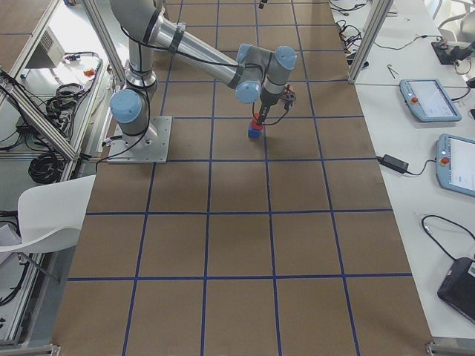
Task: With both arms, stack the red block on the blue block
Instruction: 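Lower the red cube onto the blue cube and open the right gripper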
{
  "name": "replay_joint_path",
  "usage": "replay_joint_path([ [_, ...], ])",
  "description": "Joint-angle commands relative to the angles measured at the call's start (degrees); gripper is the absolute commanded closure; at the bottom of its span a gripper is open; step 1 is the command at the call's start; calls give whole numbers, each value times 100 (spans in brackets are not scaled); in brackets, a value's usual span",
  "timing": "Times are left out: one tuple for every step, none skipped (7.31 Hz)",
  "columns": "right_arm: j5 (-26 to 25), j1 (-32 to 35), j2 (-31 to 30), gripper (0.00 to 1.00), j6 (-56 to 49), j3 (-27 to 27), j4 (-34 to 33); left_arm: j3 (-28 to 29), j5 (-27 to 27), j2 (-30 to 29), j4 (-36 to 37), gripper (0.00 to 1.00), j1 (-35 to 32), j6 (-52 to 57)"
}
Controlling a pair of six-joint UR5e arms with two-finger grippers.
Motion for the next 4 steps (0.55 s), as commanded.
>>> replay_joint_path([
  [-22,0,-1,80,7,38,6,0,3,-4,3,0,0,0],
  [-4,0,-1,80,-2,3,6,0,3,-4,3,0,0,0],
  [13,0,-1,80,-11,-24,-3,0,12,-4,3,0,0,0],
  [22,0,-1,77,-11,11,-107,0,3,-4,3,0,0,0],
])
